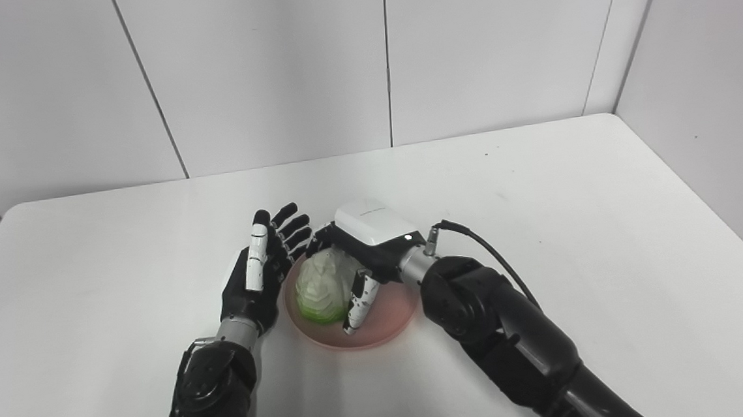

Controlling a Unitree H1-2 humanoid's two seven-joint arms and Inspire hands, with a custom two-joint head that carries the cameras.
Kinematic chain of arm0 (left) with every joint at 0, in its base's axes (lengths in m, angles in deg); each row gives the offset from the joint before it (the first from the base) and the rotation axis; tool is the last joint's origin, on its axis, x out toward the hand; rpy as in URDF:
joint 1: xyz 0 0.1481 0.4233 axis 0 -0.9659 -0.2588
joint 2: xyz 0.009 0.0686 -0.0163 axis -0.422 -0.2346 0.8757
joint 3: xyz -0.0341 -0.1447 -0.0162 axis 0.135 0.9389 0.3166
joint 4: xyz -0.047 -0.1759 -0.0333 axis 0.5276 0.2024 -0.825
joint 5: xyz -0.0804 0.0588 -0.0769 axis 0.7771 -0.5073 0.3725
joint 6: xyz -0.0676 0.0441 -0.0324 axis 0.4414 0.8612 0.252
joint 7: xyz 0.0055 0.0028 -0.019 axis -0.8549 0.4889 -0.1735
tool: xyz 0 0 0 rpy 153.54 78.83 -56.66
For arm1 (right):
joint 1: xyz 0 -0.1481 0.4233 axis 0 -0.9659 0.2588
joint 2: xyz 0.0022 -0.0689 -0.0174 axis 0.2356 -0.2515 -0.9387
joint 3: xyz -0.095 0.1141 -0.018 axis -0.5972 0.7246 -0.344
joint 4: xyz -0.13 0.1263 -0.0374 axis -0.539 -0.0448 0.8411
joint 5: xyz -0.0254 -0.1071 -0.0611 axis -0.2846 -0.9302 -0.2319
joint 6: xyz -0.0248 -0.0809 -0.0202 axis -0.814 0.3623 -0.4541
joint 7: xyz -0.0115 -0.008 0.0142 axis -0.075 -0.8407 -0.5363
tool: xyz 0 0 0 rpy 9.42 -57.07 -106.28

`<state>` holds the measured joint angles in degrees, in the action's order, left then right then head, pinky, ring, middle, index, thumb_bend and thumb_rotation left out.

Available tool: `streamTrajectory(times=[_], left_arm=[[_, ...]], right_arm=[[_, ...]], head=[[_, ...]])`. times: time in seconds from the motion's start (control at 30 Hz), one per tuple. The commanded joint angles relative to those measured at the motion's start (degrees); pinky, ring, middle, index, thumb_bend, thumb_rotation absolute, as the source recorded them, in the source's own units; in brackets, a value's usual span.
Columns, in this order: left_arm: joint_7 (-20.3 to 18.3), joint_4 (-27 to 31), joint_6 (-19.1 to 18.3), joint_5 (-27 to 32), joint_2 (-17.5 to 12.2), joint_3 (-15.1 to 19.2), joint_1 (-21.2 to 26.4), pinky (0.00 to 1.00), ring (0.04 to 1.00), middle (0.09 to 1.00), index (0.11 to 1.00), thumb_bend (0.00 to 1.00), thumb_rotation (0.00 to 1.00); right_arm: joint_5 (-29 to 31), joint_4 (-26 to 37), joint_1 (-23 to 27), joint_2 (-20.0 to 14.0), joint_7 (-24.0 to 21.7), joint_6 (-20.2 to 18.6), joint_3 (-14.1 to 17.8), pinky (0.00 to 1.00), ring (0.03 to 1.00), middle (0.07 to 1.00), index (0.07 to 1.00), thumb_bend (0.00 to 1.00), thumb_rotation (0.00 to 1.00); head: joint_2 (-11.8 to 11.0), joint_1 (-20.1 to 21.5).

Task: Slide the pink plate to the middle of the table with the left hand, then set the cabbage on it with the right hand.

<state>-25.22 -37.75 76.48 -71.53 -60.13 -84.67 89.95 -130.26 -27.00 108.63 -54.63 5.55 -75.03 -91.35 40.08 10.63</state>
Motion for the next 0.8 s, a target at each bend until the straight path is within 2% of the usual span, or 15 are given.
streamTrajectory(times=[0.0, 0.07, 0.17, 0.2, 0.23, 0.27, 0.3, 0.33, 0.4, 0.47, 0.57, 0.67, 0.77], left_arm=[[0.1, 1.0, 1.0, -0.2, -0.2, 0.3, 1.2, 0.83, 0.847, 0.836, 0.831, 0.73, 1.0], [0.1, 1.1, 0.4, 0.0, -0.2, 0.4, 1.1, 0.84, 0.852, 0.837, 0.831, 0.73, 1.0], [0.3, 1.4, 0.3, 0.2, 0.0, 0.6, 1.1, 0.82, 0.845, 0.831, 0.828, 0.73, 1.0], [0.3, 1.5, 0.2, 0.2, 0.1, 0.7, 1.1, 0.81, 0.843, 0.83, 0.828, 0.73, 1.0], [0.3, 1.6, 0.1, 0.3, 0.1, 0.8, 1.0, 0.81, 0.842, 0.83, 0.827, 0.73, 1.0], [0.1, 1.4, 0.4, 0.4, 0.1, 0.8, 1.1, 0.8, 0.841, 0.831, 0.829, 0.73, 1.0], [-0.1, 1.3, 0.8, 0.5, 0.0, 0.8, 1.1, 0.79, 0.84, 0.833, 0.83, 0.72, 1.0], [-0.3, 1.3, 0.7, 0.6, 0.0, 0.8, 1.2, 0.79, 0.84, 0.833, 0.83, 0.72, 1.0], [-0.6, 1.9, 0.1, 0.6, -0.1, 0.7, 1.0, 0.77, 0.847, 0.845, 0.837, 0.72, 1.0], [-0.9, 2.4, -0.2, 0.6, -0.2, 0.5, 0.9, 0.77, 0.853, 0.854, 0.844, 0.72, 1.0], [-1.6, 2.7, -0.2, 1.0, -0.4, 0.4, 0.8, 0.82, 0.872, 0.878, 0.869, 0.72, 1.0], [-1.0, 3.1, -0.3, 0.9, -0.2, 0.8, 0.6, 0.81, 0.861, 0.87, 0.861, 0.72, 1.0], [-0.4, 3.6, -1.4, 0.8, 0.1, 1.2, 0.4, 0.81, 0.855, 0.859, 0.854, 0.73, 1.0]], right_arm=[[-0.7, 1.6, 2.1, -0.6, 0.1, 0.0, 1.2, 0.36, 0.424, 0.532, 0.488, 0.52, 0.0], [-1.3, 2.0, 2.1, -0.8, -0.4, -0.6, 1.4, 0.38, 0.432, 0.547, 0.476, 0.51, 0.0], [-0.5, 2.0, 1.7, -1.3, 0.1, 1.0, 2.2, 0.41, 0.443, 0.542, 0.484, 0.52, 0.0], [-0.6, 2.1, 1.6, -1.7, 0.2, 1.6, 2.2, 0.45, 0.513, 0.535, 0.481, 0.52, 0.0], [-0.9, 2.4, 1.5, -2.1, 0.1, 1.9, 2.1, 0.51, 0.607, 0.626, 0.49, 0.52, 0.08], [-1.2, 2.9, 1.5, -2.4, -0.2, 1.9, 2.0, 0.55, 0.667, 0.686, 0.538, 0.56, 0.18], [-1.3, 3.4, 1.5, -2.7, -0.6, 1.9, 2.0, 0.6, 0.714, 0.741, 0.668, 0.68, 0.39], [-1.2, 3.9, 1.5, -3.0, -1.2, 1.8, 1.9, 0.61, 0.719, 0.748, 0.682, 0.7, 0.41], [-1.0, 4.8, 1.6, -3.8, -2.2, 2.1, 1.6, 0.69, 0.785, 0.83, 0.797, 0.78, 0.63], [-0.9, 5.2, 1.6, -4.3, -3.2, 2.2, 1.4, 0.73, 0.819, 0.867, 0.839, 0.8, 0.69], [-1.0, 6.0, 1.3, -5.1, -4.9, 2.2, 0.8, 0.87, 0.947, 0.97, 0.966, 0.85, 0.77], [-1.0, 7.7, 0.0, -5.3, -6.0, 1.3, 1.2, 0.97, 0.991, 0.996, 0.995, 0.9, 0.85], [0.0, 8.7, -1.3, -5.2, -5.6, 1.0, 2.3, 1.0, 1.0, 1.0, 1.0, 0.94, 0.88]], head=[[0.1, -0.1], [0.1, -0.1], [0.1, 0.0], [0.1, 0.0], [0.1, 0.0], [0.1, 0.0], [0.1, 0.0], [0.1, 0.0], [0.2, 0.1], [0.2, 0.0], [0.3, 0.0], [0.3, 0.0], [0.3, -0.1]])
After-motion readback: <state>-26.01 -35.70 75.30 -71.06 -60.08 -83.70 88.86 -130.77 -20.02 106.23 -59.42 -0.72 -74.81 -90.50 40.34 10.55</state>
